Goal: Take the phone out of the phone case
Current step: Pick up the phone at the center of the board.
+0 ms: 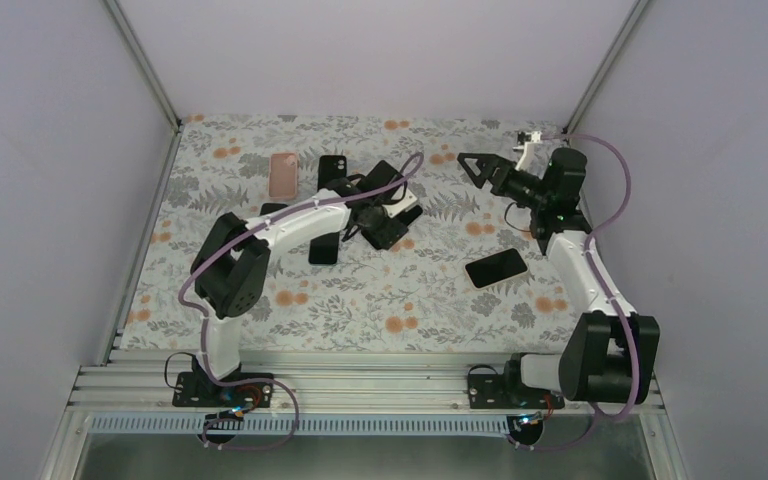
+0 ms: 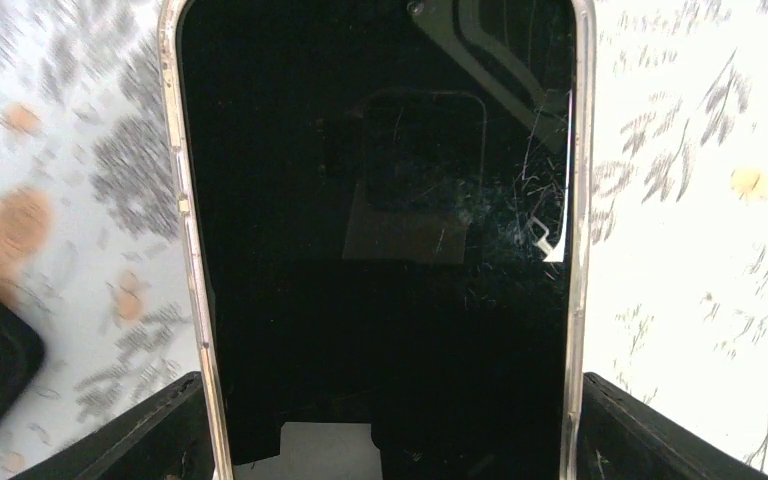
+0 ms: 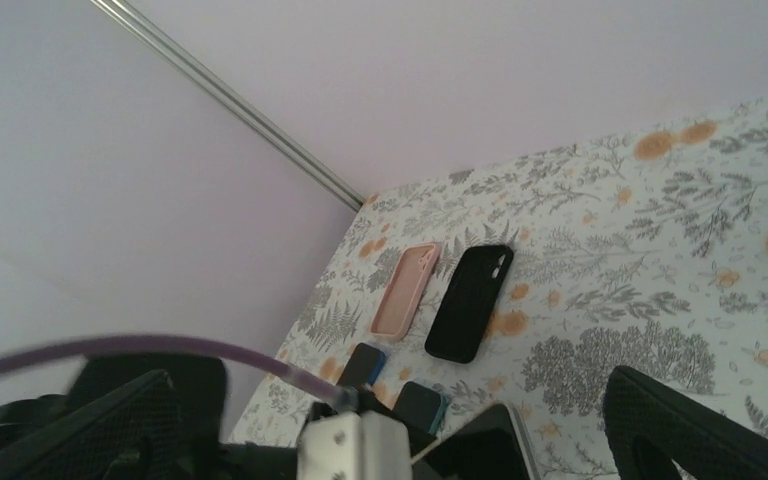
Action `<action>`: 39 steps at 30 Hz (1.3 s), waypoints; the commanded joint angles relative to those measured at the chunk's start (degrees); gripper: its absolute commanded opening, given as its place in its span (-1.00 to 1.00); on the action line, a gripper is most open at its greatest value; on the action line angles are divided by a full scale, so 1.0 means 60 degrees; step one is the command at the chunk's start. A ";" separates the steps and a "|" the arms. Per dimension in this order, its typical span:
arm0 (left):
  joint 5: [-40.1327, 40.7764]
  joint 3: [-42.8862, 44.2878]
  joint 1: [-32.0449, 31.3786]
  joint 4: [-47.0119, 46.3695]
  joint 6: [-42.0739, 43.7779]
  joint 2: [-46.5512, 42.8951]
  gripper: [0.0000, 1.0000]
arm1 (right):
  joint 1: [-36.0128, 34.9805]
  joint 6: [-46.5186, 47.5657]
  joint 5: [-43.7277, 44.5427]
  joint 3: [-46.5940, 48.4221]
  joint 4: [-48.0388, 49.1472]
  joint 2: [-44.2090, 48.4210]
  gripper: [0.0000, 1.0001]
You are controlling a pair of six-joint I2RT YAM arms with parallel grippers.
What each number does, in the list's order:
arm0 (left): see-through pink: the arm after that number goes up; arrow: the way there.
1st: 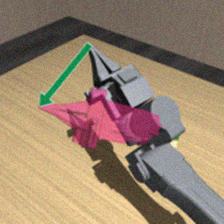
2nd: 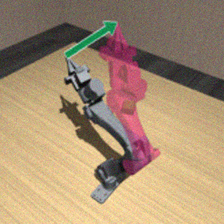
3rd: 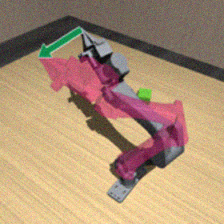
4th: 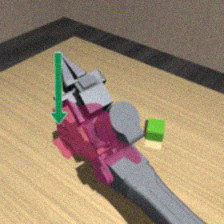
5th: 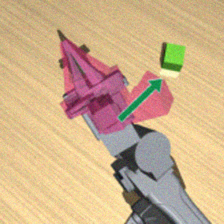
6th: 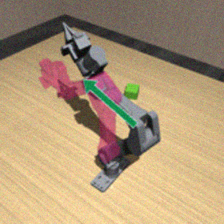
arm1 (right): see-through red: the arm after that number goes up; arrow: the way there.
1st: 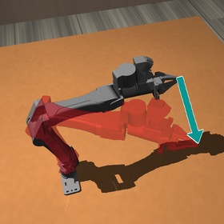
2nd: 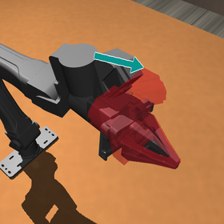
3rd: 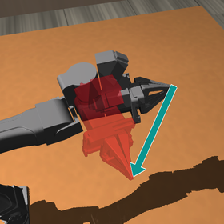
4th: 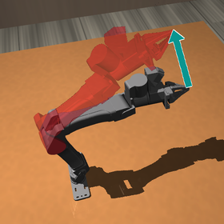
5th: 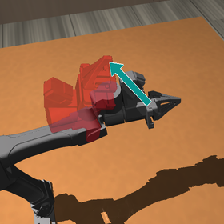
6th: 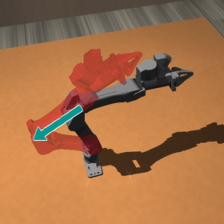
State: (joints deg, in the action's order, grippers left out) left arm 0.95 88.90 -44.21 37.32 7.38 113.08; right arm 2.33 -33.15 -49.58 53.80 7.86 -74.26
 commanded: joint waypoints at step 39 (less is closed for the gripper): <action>-0.0832 0.3978 -0.0333 -0.0391 -0.0966 0.0309 -0.31 | -0.0983 -0.1796 -0.0441 -0.0483 0.1820 -0.1739 0.24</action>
State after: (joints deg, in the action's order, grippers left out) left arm -2.42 110.19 -45.19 36.99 2.68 113.89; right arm -3.01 -42.30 -51.75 50.48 17.08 -85.41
